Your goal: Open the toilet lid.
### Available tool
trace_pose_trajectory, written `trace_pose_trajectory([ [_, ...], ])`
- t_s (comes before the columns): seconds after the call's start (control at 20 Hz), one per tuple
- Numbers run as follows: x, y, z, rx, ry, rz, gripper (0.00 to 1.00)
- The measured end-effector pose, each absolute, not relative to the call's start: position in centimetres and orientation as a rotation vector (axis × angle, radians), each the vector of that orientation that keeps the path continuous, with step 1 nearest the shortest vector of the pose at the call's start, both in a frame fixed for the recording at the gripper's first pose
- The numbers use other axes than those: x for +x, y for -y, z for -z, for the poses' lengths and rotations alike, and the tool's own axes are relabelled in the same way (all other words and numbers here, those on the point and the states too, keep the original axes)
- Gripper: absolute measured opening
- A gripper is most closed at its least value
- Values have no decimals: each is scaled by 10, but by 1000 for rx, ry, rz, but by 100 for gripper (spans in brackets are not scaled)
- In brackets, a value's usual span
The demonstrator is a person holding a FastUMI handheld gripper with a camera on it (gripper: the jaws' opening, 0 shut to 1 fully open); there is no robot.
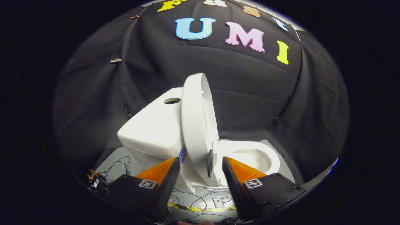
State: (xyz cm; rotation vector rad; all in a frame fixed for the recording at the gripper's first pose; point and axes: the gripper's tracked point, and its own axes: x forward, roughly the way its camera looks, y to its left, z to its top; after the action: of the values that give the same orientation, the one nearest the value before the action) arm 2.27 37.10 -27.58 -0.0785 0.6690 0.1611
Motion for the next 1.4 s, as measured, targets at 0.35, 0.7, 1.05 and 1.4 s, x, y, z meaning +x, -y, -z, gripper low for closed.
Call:
trace_pose_trajectory([
  [0.35,17,-364,250,-67,-618,-209,99],
  [0.7,23,-325,191,-4,-542,-208,99],
  [1.05,38,-272,133,1,-425,-183,99],
  [1.4,47,-207,84,55,-318,-133,99],
])
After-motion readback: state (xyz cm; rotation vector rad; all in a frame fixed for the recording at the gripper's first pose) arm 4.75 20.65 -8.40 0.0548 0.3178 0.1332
